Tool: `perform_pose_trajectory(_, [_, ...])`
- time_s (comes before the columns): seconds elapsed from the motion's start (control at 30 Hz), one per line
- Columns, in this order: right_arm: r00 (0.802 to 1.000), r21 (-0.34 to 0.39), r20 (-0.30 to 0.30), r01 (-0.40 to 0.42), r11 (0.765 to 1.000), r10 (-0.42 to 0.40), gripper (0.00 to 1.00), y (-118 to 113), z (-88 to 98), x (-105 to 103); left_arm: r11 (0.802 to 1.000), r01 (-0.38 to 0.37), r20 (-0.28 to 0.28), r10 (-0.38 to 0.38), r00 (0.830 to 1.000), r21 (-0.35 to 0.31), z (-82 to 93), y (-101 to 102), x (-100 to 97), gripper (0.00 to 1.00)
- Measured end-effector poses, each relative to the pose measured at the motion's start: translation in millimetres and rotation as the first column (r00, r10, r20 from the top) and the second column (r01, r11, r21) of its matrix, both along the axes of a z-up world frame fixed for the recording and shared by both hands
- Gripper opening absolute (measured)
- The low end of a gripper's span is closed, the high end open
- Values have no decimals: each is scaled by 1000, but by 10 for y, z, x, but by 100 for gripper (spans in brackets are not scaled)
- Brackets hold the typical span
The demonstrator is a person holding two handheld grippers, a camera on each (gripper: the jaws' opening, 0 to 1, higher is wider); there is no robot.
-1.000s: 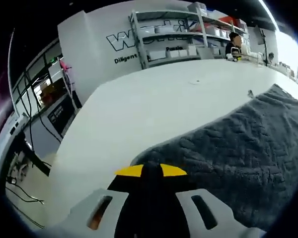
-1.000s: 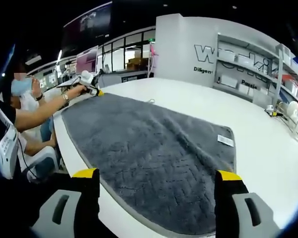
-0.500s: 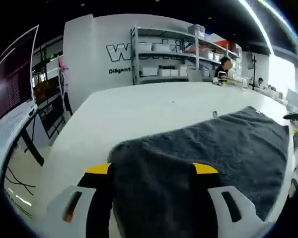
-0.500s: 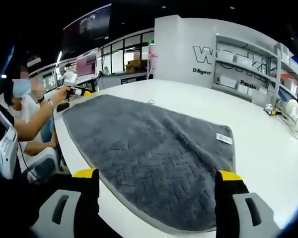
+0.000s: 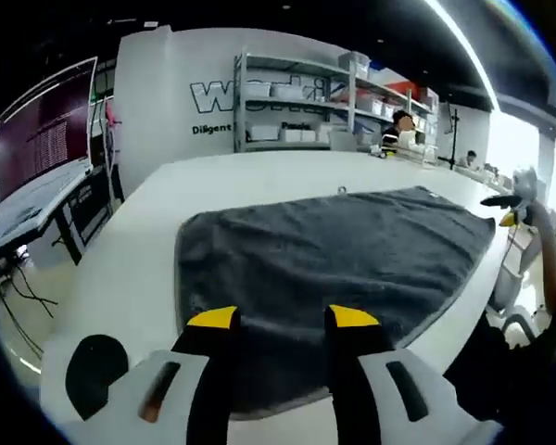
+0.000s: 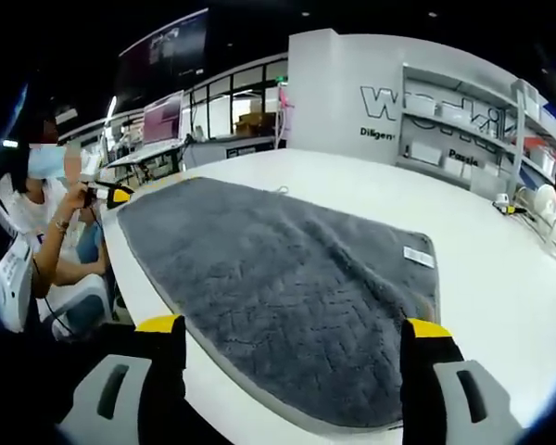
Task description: Open the folded towel by lifting each exposed corner and separating the folded layers until the towel lies flat within the target outline without major curled edges
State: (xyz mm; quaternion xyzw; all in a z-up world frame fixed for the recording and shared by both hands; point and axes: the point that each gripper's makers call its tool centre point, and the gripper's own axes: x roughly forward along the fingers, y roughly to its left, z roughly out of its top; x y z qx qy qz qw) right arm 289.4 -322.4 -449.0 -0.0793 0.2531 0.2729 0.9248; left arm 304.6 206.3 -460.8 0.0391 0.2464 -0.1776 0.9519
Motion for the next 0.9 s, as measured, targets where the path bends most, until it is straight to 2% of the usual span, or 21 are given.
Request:
perform_pose_trajectory(0.17, [1000,0,-1,-3,1000,3,98,11,2,14,998,-26,-35,27,999,51,-129,155,-107,31])
perform_pose_trajectory(0.27, [1000,-5,-3,-2,1000,2,98,15,-2,16,998,-41,-42,43,998,49,-179,229,-102,23])
perform_pose_trajectory(0.43, [1000,-11,-3,-1,1000,1,98,35,-2,5,992,-67,-77,75,994,104,-313,386,-105,15])
perform_pose_trajectory(0.5, [1000,-13,-3,0,1000,0,98,40,-2,-3,993,-65,-76,73,994,100,-325,388,-112,13])
perform_pose_trajectory(0.57, [1000,-14,-4,3,1000,-3,98,33,-3,-4,993,-57,-73,64,995,99,-331,357,-118,7])
perform_pose_trajectory(0.6, [1000,-15,-5,3,1000,-3,98,32,-3,-5,991,-38,-67,46,997,125,-332,355,-123,4])
perform_pose_trajectory(0.9, [1000,-22,-5,20,1000,-20,98,-22,15,-28,987,-42,-84,55,995,156,-333,385,-169,3])
